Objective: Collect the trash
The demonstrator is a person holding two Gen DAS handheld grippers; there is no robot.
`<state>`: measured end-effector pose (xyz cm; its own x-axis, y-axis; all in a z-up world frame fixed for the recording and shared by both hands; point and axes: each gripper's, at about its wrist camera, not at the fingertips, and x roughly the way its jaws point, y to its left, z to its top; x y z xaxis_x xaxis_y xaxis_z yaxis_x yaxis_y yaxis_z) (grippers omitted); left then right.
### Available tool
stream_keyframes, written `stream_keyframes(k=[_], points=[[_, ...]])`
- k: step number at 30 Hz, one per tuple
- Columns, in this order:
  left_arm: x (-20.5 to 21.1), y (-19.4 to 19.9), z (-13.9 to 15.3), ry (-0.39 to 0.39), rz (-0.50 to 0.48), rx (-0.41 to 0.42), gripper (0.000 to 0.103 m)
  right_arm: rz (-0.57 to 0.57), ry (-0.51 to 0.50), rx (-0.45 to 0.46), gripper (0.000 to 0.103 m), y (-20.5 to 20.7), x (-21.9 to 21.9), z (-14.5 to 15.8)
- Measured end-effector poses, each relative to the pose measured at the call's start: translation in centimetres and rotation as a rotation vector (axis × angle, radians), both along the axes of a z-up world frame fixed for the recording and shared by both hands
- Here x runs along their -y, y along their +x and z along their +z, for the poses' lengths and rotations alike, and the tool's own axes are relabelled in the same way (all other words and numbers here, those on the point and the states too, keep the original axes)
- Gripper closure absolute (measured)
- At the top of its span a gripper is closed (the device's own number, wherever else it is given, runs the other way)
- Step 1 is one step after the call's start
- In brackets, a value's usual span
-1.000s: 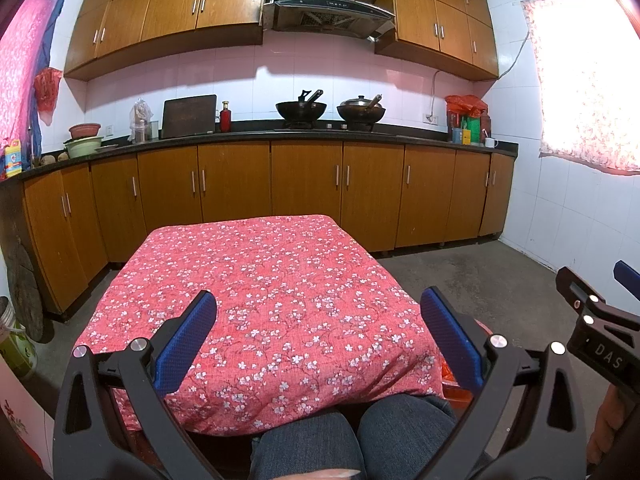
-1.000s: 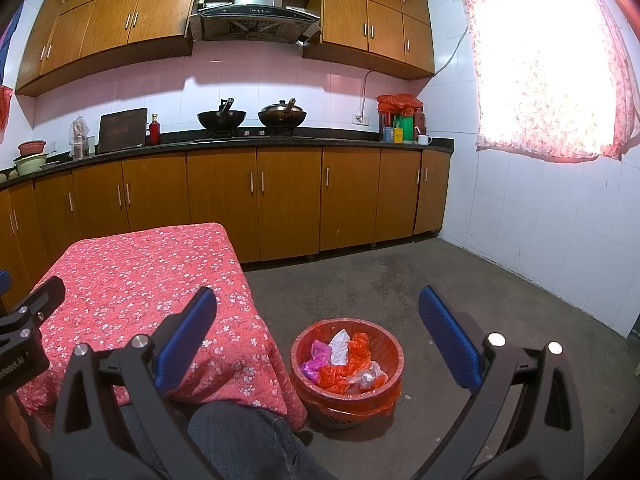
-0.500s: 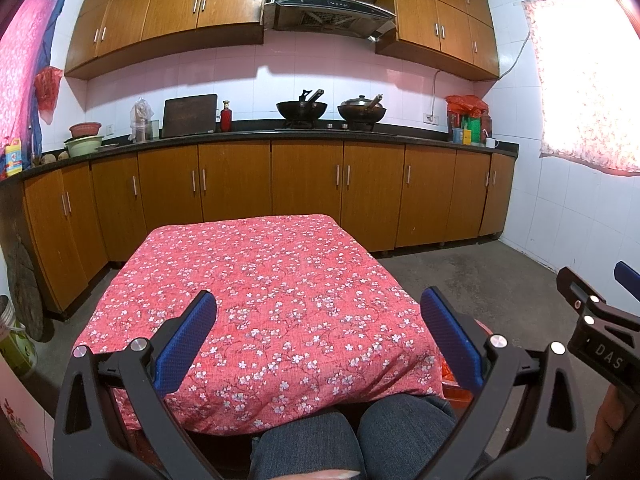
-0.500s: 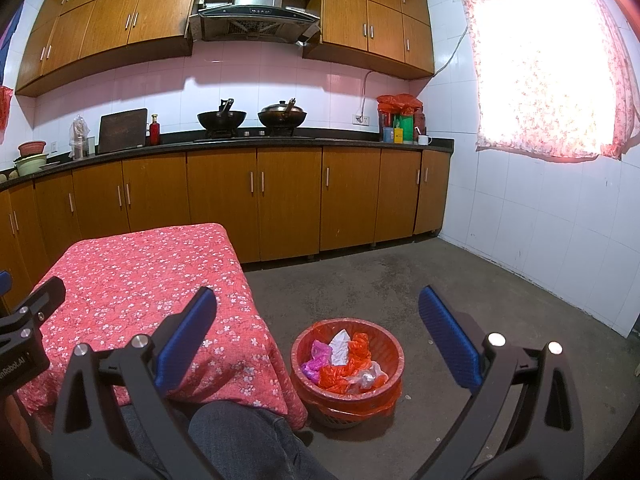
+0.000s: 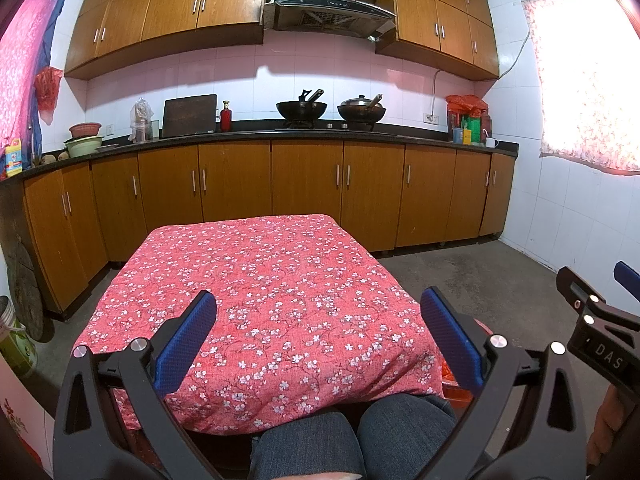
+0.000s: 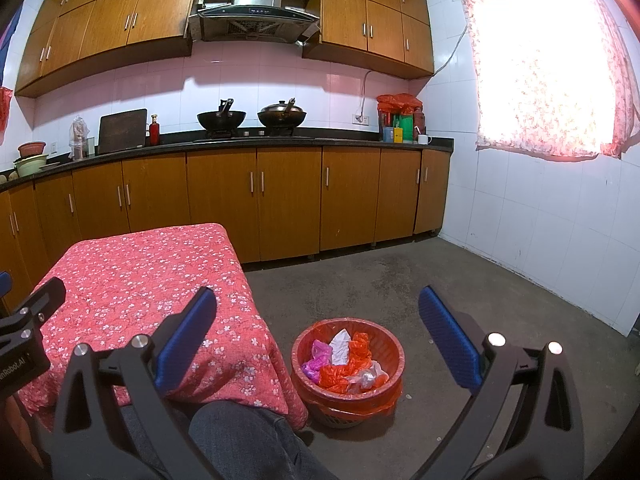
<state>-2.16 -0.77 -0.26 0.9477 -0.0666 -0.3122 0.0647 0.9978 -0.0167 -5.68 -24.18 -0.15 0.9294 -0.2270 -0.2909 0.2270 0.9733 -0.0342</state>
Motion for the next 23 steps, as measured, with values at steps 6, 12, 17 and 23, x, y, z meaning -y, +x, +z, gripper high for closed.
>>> stream_keyframes(k=[6, 12, 17, 23], points=[[0.0, -0.08, -0.01, 0.0, 0.0, 0.0, 0.002, 0.0, 0.0, 0.0, 0.004, 0.01, 0.09, 0.03], [-0.03, 0.02, 0.06, 0.0, 0.002, 0.0, 0.002, 0.0, 0.0, 0.0, 0.004, 0.01, 0.08, 0.03], [0.02, -0.17, -0.32, 0.001, 0.004, -0.001, 0.002, 0.0, 0.001, 0.0, 0.004, 0.01, 0.09, 0.04], [0.09, -0.23, -0.62, -0.005, -0.003, -0.007, 0.002, 0.0, 0.003, -0.001, 0.004, -0.07, -0.06, -0.12]])
